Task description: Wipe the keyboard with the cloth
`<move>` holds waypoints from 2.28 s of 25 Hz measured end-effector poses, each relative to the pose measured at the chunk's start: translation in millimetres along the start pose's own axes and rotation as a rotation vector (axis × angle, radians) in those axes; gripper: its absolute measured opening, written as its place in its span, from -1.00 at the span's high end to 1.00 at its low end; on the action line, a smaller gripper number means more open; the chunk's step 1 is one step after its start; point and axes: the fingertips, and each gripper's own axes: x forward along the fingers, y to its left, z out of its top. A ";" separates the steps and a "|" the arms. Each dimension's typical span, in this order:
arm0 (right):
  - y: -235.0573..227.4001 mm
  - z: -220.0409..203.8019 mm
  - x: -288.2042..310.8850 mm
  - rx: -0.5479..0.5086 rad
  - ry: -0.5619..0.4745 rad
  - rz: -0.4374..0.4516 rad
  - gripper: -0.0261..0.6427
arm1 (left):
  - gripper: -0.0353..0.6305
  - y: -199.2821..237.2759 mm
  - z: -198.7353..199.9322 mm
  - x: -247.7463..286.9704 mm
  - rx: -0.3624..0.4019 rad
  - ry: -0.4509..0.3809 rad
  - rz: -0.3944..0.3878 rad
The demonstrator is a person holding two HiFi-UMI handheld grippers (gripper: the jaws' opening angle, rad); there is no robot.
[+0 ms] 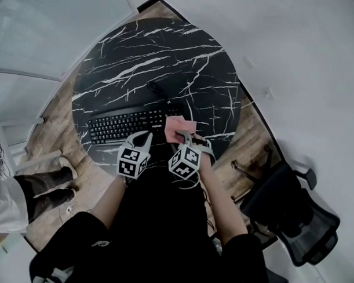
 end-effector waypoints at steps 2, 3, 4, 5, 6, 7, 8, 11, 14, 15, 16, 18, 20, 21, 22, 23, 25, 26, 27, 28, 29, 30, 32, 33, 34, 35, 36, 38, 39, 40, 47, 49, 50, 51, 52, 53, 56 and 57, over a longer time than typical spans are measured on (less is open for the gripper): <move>-3.0 -3.0 -0.8 0.017 0.000 -0.008 0.56 | 0.90 -2.2 -0.6 1.5 0.000 0.000 -0.001; -4.0 -3.5 -1.2 0.025 0.001 -0.009 0.59 | 0.90 -3.2 -0.8 1.7 -0.001 0.000 -0.001; -4.9 -3.1 -2.0 0.029 0.002 -0.009 0.65 | 0.90 -4.1 -0.6 1.4 -0.001 -0.001 0.000; -5.9 -1.4 -3.3 0.030 -0.001 -0.011 0.71 | 0.90 -4.7 -0.1 0.6 -0.001 -0.002 0.000; -7.1 1.9 -5.4 0.030 -0.009 -0.016 0.81 | 0.90 -4.7 0.5 -0.8 -0.001 -0.004 0.001; -8.3 6.7 -8.5 0.033 -0.023 -0.022 0.87 | 0.90 -3.8 0.9 -2.5 0.000 -0.007 0.002; -9.3 12.9 -12.3 0.038 -0.042 -0.030 0.88 | 0.90 -1.9 1.1 -4.6 0.001 -0.009 0.004; -13.5 40.9 -26.6 0.053 -0.119 -0.059 0.89 | 0.90 10.1 3.4 -13.0 -0.006 -0.027 0.017; -19.3 80.0 -39.4 0.022 -0.189 -0.103 0.89 | 0.90 28.3 5.7 -26.4 -0.023 -0.050 0.039; -19.6 94.1 -41.8 0.005 -0.207 -0.113 0.89 | 0.90 35.0 5.3 -32.1 -0.031 -0.059 0.047; -18.5 108.7 -43.0 -0.011 -0.224 -0.117 0.89 | 0.90 42.2 4.1 -38.3 -0.039 -0.067 0.055; -12.5 138.9 -41.9 -0.036 -0.253 -0.110 0.89 | 0.90 58.7 0.0 -51.3 -0.059 -0.085 0.072; -3.0 169.4 -36.6 -0.065 -0.272 -0.096 0.89 | 0.90 78.1 -5.5 -65.4 -0.081 -0.100 0.092; 3.1 184.1 -32.6 -0.084 -0.278 -0.088 0.89 | 0.90 88.5 -8.4 -72.9 -0.092 -0.106 0.103; 10.2 198.4 -28.0 -0.106 -0.282 -0.079 0.89 | 0.90 98.7 -11.7 -80.6 -0.103 -0.113 0.113; 18.2 212.3 -23.5 -0.129 -0.285 -0.069 0.89 | 0.90 108.3 -15.6 -88.4 -0.114 -0.118 0.123; 35.2 238.0 -14.5 -0.178 -0.288 -0.050 0.89 | 0.90 125.8 -25.5 -103.4 -0.136 -0.125 0.139; 43.6 250.0 -9.6 -0.201 -0.289 -0.040 0.89 | 0.90 134.7 -30.8 -110.6 -0.148 -0.129 0.148; 51.7 261.5 -4.1 -0.222 -0.290 -0.031 0.89 | 0.90 143.9 -36.2 -117.3 -0.161 -0.132 0.157; 59.3 272.3 1.7 -0.240 -0.290 -0.021 0.89 | 0.90 153.3 -41.6 -123.7 -0.174 -0.135 0.166; 66.3 282.1 7.6 -0.255 -0.289 -0.012 0.89 | 0.90 162.6 -46.9 -129.5 -0.187 -0.137 0.174; 72.4 291.0 13.5 -0.266 -0.286 -0.003 0.89 | 0.90 171.5 -51.9 -134.8 -0.198 -0.139 0.181; 82.5 305.9 25.7 -0.280 -0.275 0.013 0.89 | 0.90 188.5 -61.1 -143.4 -0.215 -0.143 0.191; 86.9 311.9 32.0 -0.285 -0.269 0.019 0.89 | 0.90 196.4 -65.7 -147.0 -0.223 -0.144 0.195; 91.0 317.1 38.3 -0.290 -0.261 0.025 0.89 | 0.90 204.1 -70.3 -150.3 -0.231 -0.145 0.198; 94.7 321.4 44.5 -0.295 -0.253 0.029 0.89 | 0.90 211.4 -74.7 -153.4 -0.239 -0.145 0.201; 97.9 325.2 50.7 -0.300 -0.244 0.032 0.89 | 0.90 218.5 -78.7 -156.4 -0.247 -0.145 0.204; 102.8 331.5 63.0 -0.310 -0.222 0.033 0.89 | 0.90 231.8 -85.6 -161.8 -0.262 -0.146 0.207; 105.0 333.7 69.6 -0.316 -0.210 0.033 0.89 | 0.90 237.7 -88.8 -164.0 -0.267 -0.146 0.207; 107.1 335.1 76.6 -0.323 -0.195 0.032 0.89 | 0.90 243.4 -91.8 -165.7 -0.271 -0.146 0.207; 124.4 325.0 135.2 -0.316 -0.040 0.085 0.89 | 0.90 281.4 -109.2 -177.1 -0.321 -0.152 0.197; 128.9 319.2 149.6 -0.314 0.009 0.102 0.88 | 0.90 290.3 -111.8 -180.3 -0.326 -0.156 0.193; 130.9 316.5 155.4 -0.317 0.032 0.109 0.86 | 0.90 294.5 -113.1 -182.0 -0.326 -0.156 0.192; 132.8 314.4 159.8 -0.321 0.053 0.116 0.79 | 0.90 298.7 -114.6 -183.5 -0.327 -0.157 0.190; 135.0 313.4 162.5 -0.325 0.068 0.125 0.67 | 0.90 302.8 -116.1 -184.7 -0.330 -0.158 0.189; 137.8 313.7 163.6 -0.325 0.074 0.138 0.56 | 0.90 307.1 -117.6 -185.6 -0.336 -0.160 0.188; 144.7 319.9 161.8 -0.311 0.059 0.171 0.45 | 0.90 318.4 -121.0 -185.2 -0.363 -0.167 0.189; 145.4 323.1 160.4 -0.302 0.049 0.174 0.42 | 0.90 320.7 -121.6 -184.0 -0.369 -0.167 0.187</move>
